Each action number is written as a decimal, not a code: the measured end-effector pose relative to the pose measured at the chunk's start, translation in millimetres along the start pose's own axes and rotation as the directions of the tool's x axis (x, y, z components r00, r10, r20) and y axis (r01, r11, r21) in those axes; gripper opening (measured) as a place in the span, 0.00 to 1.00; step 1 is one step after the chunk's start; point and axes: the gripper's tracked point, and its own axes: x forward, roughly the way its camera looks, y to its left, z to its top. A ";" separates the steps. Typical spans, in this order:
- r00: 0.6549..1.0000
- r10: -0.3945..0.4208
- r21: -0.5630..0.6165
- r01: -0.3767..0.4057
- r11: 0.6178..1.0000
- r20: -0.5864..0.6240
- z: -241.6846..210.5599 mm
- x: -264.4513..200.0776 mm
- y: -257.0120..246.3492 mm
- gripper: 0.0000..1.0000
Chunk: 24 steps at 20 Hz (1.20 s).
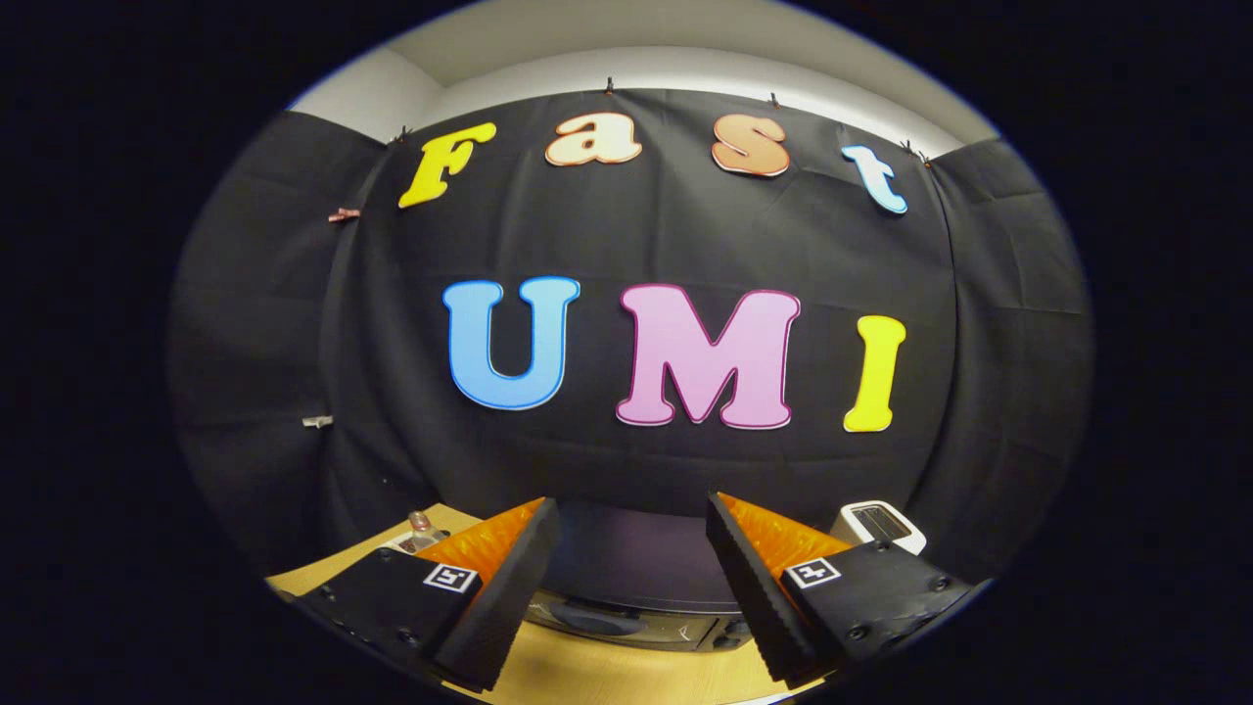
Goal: Open the toaster oven, put the food inside, and close the toaster oven door.
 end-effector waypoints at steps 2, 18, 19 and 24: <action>0.999 -0.010 0.028 0.011 1.000 -0.041 -31.8 15.6 3.0 0.98; 0.943 -0.103 0.110 0.144 0.984 -0.316 -192.5 75.2 10.5 0.98; 0.940 -0.114 0.104 0.155 0.983 -0.323 -196.4 72.5 9.8 0.98; 0.935 -0.129 0.098 0.170 0.981 -0.330 -203.8 70.8 8.5 0.98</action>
